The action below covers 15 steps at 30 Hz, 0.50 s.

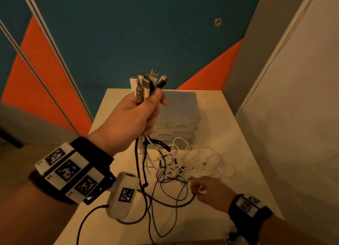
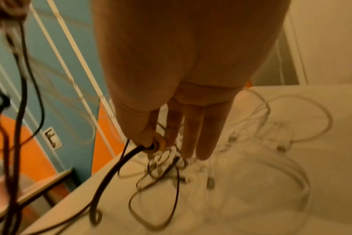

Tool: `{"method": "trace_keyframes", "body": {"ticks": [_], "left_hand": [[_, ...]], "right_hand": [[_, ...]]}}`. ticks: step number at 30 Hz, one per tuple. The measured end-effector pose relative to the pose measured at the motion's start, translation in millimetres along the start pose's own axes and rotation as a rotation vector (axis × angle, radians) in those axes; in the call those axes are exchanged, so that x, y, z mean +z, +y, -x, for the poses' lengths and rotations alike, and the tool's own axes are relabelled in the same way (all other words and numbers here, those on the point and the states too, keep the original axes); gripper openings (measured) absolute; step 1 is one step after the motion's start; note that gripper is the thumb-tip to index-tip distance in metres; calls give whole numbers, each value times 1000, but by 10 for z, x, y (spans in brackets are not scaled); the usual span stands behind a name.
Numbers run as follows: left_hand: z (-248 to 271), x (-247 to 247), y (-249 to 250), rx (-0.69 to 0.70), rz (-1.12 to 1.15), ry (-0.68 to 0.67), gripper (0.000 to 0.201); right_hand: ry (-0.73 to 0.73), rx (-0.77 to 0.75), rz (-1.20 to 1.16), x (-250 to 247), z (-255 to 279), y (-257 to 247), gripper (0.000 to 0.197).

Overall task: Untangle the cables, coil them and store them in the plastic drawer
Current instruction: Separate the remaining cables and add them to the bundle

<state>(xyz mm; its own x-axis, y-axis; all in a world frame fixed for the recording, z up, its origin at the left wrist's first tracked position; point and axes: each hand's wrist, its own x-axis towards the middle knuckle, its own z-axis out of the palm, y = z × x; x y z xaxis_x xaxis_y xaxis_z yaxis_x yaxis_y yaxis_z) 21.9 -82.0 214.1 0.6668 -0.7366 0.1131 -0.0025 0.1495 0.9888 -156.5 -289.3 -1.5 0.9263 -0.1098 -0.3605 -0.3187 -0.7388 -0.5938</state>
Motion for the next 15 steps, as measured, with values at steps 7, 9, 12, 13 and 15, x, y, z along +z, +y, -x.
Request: {"method": "trace_keyframes", "body": {"ticks": [7, 9, 12, 13, 15], "left_hand": [[-18, -24, -23, 26, 12, 8, 27], [-30, -52, -16, 19, 2, 29, 29], [-43, -106, -17, 12, -24, 74, 28], [-42, -119, -17, 12, -28, 89, 29], [-38, -137, -19, 4, -22, 126, 28]], "right_hand": [[258, -115, -230, -763, 163, -59, 26], [408, -129, -377, -980, 179, -95, 31], [615, -141, -629, -1347, 250, -265, 34], [676, -157, -676, -1463, 292, -348, 34], [792, -217, -732, -1661, 388, -535, 29]]}}
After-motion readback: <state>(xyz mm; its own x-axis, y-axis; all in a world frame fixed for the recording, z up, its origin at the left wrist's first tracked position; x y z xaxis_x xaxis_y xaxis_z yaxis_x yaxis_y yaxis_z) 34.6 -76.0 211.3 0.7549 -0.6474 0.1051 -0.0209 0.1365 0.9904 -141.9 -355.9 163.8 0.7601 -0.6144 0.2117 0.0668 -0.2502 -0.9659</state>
